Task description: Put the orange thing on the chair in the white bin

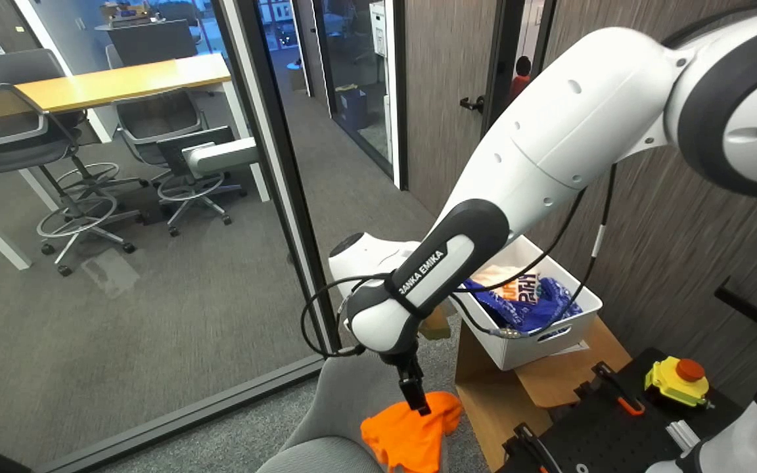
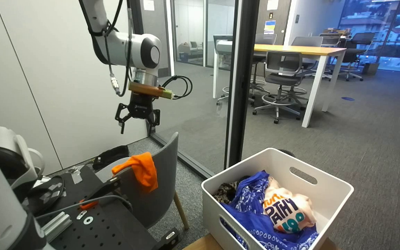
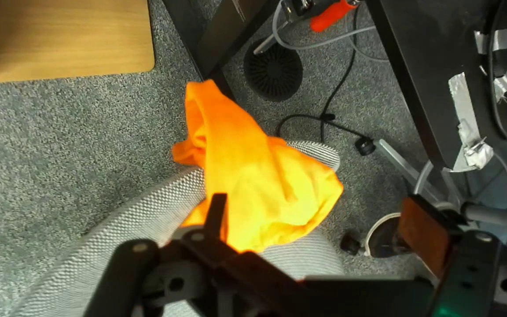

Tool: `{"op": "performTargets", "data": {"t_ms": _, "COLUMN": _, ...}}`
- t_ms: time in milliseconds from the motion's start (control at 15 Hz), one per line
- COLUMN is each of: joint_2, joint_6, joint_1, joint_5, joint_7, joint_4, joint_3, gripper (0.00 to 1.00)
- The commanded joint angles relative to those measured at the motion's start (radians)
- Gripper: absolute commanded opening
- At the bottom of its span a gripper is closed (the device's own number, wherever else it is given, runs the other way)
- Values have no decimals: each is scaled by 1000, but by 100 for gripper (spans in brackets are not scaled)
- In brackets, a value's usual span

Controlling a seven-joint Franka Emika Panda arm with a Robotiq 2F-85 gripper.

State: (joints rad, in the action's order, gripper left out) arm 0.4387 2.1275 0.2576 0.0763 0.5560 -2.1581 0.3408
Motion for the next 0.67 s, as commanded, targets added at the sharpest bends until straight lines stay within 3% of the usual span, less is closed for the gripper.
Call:
{"op": "performTargets", "data": {"t_ms": 0, "joint_2": 97, "joint_6": -20, "joint_1": 43, "joint_5": 66, "joint_7": 33, "joint_4": 75, "joint_3": 22, "gripper": 100}}
{"op": "performTargets", "data": {"t_ms": 600, "joint_2": 259, "joint_6": -5, "joint_1": 135, "joint_5": 240, "joint_7": 14, "joint_4": 146, "joint_3": 18, "gripper": 100}}
